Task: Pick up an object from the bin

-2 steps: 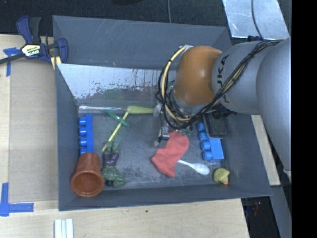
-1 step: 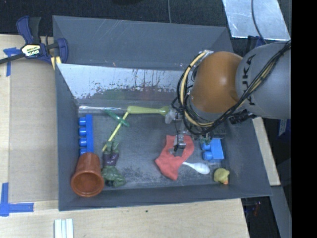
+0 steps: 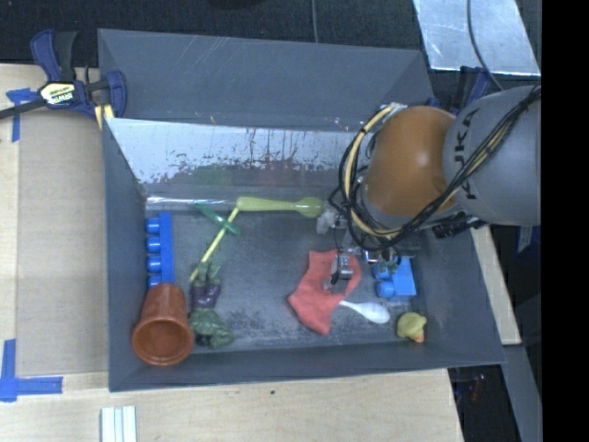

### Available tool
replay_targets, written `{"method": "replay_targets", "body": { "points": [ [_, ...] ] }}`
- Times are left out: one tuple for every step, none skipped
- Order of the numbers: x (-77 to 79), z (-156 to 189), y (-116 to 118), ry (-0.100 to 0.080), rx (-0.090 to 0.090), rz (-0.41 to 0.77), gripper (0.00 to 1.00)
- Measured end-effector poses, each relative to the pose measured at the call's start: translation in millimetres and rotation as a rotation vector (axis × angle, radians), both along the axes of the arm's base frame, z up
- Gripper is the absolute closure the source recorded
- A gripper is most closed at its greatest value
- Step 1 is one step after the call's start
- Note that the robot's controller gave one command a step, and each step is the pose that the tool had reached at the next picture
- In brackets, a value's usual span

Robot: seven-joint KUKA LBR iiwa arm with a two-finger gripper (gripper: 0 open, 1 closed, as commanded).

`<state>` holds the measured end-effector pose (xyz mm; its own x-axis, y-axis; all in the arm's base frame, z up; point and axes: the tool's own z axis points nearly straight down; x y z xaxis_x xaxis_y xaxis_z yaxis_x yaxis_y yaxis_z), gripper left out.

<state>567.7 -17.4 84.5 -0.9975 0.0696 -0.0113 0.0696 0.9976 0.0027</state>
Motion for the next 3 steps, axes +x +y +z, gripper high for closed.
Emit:
{"method": "replay_targets", "body": {
  "points": [
    [-23.9, 0.9, -21.5, -0.007, -0.001, 0.113, 1.0],
    [-24.0, 0.9, -21.6, -0.007, -0.001, 0.112, 0.0],
    [-24.0, 0.9, -21.7, -0.007, -0.001, 0.111, 1.0]
  ]
}}
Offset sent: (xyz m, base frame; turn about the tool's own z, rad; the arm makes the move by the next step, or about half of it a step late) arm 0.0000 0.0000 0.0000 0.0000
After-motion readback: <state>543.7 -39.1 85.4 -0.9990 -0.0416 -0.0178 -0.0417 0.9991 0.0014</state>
